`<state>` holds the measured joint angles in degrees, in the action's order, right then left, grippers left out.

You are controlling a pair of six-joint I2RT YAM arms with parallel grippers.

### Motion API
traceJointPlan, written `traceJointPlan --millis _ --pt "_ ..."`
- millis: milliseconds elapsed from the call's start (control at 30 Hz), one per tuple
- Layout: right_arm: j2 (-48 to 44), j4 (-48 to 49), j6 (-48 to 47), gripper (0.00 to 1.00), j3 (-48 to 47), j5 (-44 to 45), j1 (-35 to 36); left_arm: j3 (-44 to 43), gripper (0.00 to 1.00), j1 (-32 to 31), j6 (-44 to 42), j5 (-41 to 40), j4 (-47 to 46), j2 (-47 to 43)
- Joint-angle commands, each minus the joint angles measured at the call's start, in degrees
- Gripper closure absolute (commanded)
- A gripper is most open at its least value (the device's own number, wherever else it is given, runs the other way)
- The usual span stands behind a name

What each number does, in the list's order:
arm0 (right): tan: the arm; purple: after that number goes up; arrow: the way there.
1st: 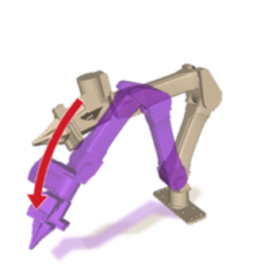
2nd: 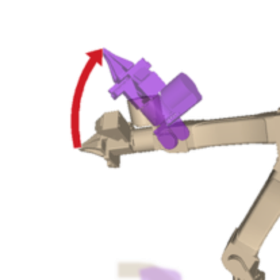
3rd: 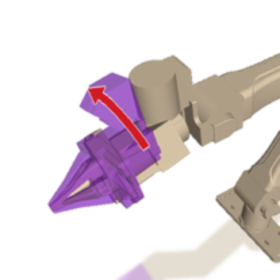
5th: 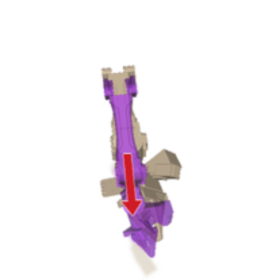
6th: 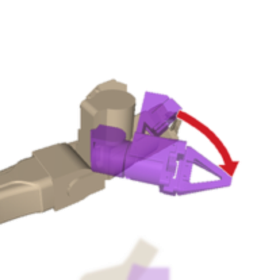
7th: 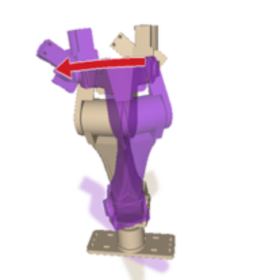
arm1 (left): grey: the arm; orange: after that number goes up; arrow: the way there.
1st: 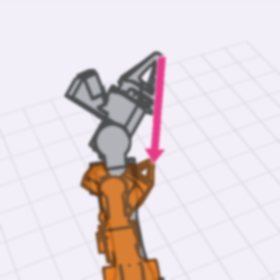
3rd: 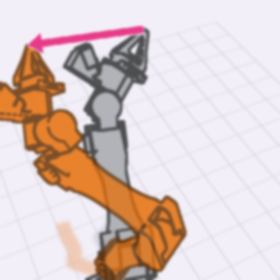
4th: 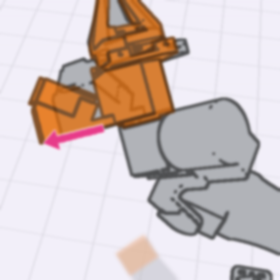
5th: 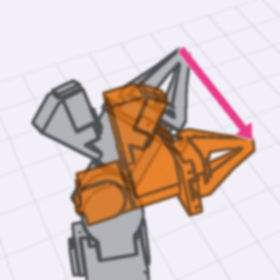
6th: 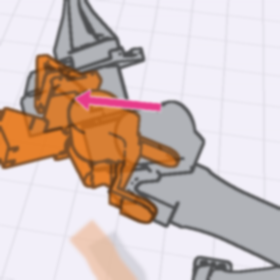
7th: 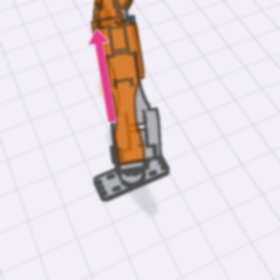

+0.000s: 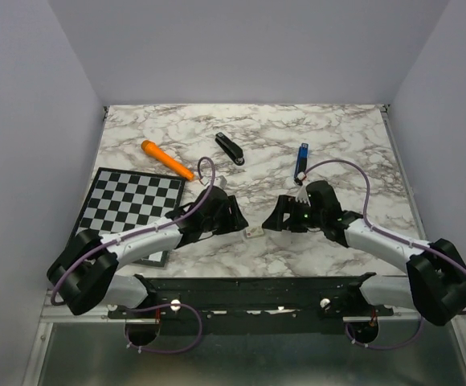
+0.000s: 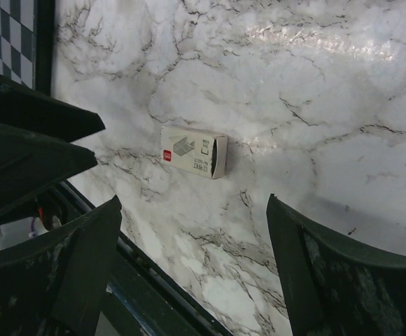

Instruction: Load the staples into the stapler

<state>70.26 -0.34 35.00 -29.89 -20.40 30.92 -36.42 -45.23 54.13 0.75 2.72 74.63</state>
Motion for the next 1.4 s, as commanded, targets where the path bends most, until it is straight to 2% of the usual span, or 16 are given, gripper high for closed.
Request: traceJointPlan --millis 0,400,1367 --pt "3.7 6.7 2.2 0.11 0.8 -5.8 -1.6 -3.7 0.4 -1.6 1.4 -0.8 0.6 4.4" --pt "10.1 10.2 2.9 0.34 1.1 -8.6 -2.9 -8.0 0.44 -2.4 2.6 2.9 3.9 11.4" --pt "20.1 18.0 5.2 0.5 2.5 -12.9 -4.5 -9.0 0.56 -2.7 2.7 6.4 2.4 16.9"
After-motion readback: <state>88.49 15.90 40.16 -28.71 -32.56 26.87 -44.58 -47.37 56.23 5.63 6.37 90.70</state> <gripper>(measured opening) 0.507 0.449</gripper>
